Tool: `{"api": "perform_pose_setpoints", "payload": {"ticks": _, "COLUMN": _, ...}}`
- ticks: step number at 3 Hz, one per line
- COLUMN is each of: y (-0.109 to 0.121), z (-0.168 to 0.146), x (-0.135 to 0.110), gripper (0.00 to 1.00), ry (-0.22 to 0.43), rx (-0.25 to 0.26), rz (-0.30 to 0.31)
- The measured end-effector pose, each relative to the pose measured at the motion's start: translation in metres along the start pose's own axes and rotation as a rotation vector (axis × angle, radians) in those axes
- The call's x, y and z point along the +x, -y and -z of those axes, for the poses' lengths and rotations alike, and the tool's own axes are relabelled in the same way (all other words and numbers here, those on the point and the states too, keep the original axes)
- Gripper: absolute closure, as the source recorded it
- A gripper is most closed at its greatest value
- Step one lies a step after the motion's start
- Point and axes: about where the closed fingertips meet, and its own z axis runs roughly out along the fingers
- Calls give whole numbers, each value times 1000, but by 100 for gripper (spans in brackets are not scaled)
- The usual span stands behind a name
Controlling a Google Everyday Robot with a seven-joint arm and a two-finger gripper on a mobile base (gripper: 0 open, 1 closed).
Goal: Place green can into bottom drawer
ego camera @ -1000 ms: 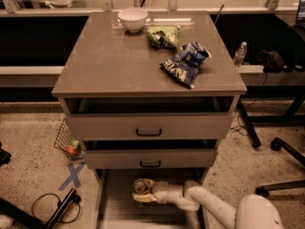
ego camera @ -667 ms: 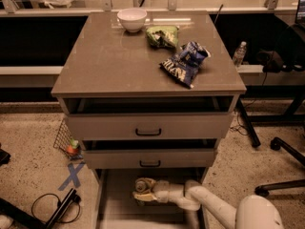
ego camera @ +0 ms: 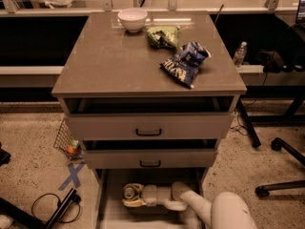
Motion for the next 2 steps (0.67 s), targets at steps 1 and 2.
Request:
{"api": "perform_pose_setpoints", "payload": {"ticks": 1, "y": 4, "z": -4, "x": 2, "gripper": 77, "ry": 1, "rx": -7, "rz": 11}}
{"api": "perform_pose_setpoints", "payload": {"ticks": 2, "y": 3, "z": -6, "x": 2, "gripper": 54, "ry": 2, "rx": -10, "rz": 10}}
